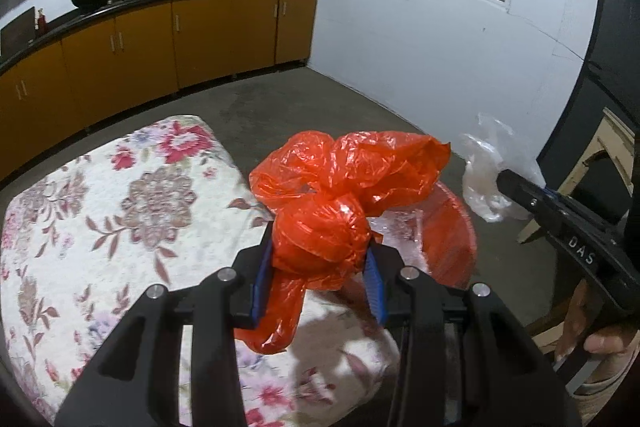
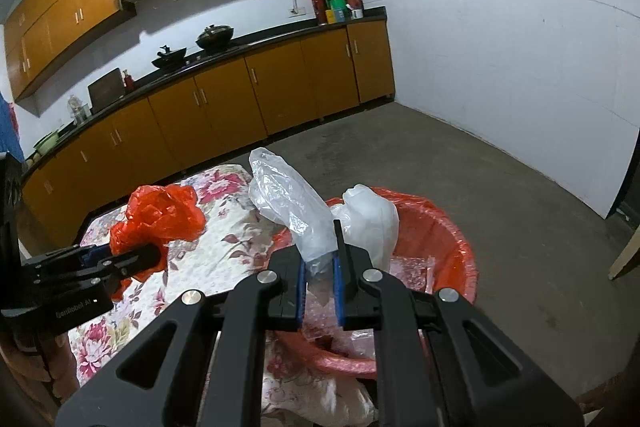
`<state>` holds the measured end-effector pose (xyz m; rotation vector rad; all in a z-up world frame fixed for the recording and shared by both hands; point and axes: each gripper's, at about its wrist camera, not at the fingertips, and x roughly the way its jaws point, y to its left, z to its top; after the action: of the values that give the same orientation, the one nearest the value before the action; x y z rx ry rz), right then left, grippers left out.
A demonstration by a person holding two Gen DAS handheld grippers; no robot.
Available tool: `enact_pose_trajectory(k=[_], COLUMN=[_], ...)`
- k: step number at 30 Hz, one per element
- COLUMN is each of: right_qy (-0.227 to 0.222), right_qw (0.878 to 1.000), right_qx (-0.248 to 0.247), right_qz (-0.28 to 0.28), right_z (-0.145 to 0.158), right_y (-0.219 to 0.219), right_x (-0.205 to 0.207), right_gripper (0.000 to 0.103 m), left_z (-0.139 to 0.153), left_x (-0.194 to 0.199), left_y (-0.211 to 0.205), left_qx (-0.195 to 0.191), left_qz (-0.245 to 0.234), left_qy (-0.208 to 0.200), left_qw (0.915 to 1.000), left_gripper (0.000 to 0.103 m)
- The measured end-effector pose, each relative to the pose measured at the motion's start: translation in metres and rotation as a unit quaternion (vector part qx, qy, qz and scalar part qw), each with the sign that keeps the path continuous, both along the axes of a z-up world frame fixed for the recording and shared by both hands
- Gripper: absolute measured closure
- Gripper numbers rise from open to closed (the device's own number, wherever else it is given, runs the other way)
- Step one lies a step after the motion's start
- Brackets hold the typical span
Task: Collect trash
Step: 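Carry the white and red bags over the red basket with both tools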
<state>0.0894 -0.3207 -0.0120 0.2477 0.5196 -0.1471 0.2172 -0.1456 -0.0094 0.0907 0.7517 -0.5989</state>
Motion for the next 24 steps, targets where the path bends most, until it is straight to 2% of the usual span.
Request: enact_pose_trajectory(k=[16,24], right_qy=[-0.012,-0.033], right_qw=[0.999,0.995], right_qx=[0.038,0.088], right_qz=[-0.030,-0.035], right_z=[-0.002,-0.002], right_y=[-0.035,-0.056], right_x=[0.017,0.029], right_gripper=[0.092,0.091], left_z=[-0.033,-0.046], left_x=[0.022,0.036], left_y=[-0.062,-0.092], left_qx=[-0.015,-0.028], left_qz=[-0.042,-0.055], left_qy=[0.040,0.057], left_qw=[0.9982,0.9965], left_gripper=[0.063,0.058])
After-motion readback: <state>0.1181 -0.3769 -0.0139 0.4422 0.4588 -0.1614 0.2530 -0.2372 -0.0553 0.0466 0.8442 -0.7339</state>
